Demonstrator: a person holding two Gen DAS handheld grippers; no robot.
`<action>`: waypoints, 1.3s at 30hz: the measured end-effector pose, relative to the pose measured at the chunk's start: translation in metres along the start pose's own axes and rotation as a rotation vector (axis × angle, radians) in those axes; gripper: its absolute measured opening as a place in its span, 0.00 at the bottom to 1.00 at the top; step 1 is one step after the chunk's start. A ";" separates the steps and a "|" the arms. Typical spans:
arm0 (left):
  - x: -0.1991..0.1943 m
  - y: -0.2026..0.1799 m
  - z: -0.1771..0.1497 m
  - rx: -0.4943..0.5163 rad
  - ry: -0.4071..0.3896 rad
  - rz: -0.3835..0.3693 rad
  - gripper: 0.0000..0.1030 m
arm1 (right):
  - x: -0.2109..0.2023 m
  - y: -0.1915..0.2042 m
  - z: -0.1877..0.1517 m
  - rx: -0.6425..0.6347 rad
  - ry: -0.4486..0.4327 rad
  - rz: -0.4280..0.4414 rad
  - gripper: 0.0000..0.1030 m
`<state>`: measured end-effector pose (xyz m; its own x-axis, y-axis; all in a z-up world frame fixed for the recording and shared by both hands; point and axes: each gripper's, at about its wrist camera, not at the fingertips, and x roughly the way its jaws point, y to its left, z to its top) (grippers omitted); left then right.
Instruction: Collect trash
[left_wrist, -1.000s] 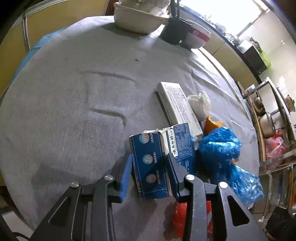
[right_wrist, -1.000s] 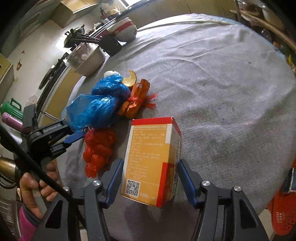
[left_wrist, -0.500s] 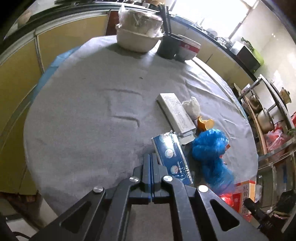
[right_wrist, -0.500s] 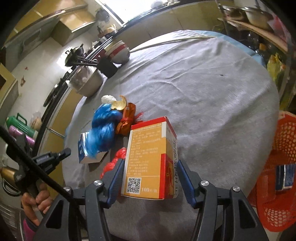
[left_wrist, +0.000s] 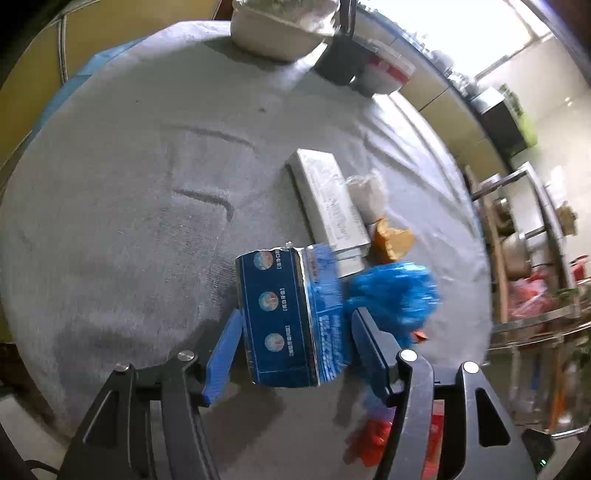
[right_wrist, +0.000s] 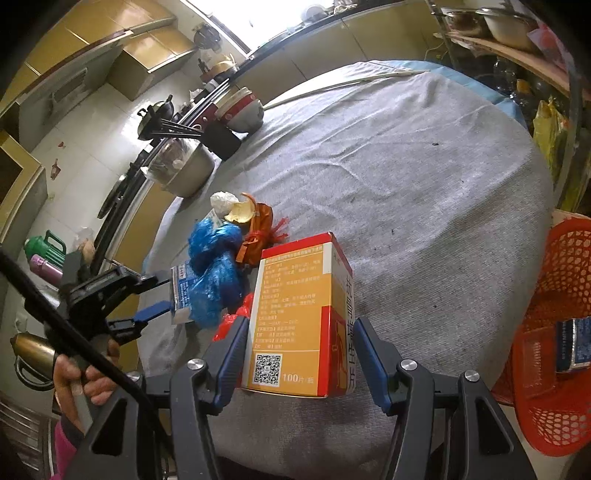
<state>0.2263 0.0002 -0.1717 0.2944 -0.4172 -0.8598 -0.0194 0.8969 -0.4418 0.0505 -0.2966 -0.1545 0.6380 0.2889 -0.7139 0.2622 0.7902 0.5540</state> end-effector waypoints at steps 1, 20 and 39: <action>0.004 0.000 0.000 -0.005 0.006 -0.001 0.60 | 0.000 0.000 0.000 -0.001 0.001 0.003 0.59; 0.006 -0.017 -0.011 -0.035 0.029 0.016 0.67 | 0.005 -0.004 -0.001 0.007 0.004 0.028 0.59; 0.059 -0.069 0.018 -0.083 0.131 0.142 0.82 | 0.013 -0.015 0.003 0.021 0.014 0.072 0.59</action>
<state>0.2622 -0.0837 -0.1873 0.1561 -0.3083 -0.9384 -0.1318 0.9350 -0.3291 0.0570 -0.3061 -0.1708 0.6451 0.3521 -0.6781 0.2318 0.7555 0.6127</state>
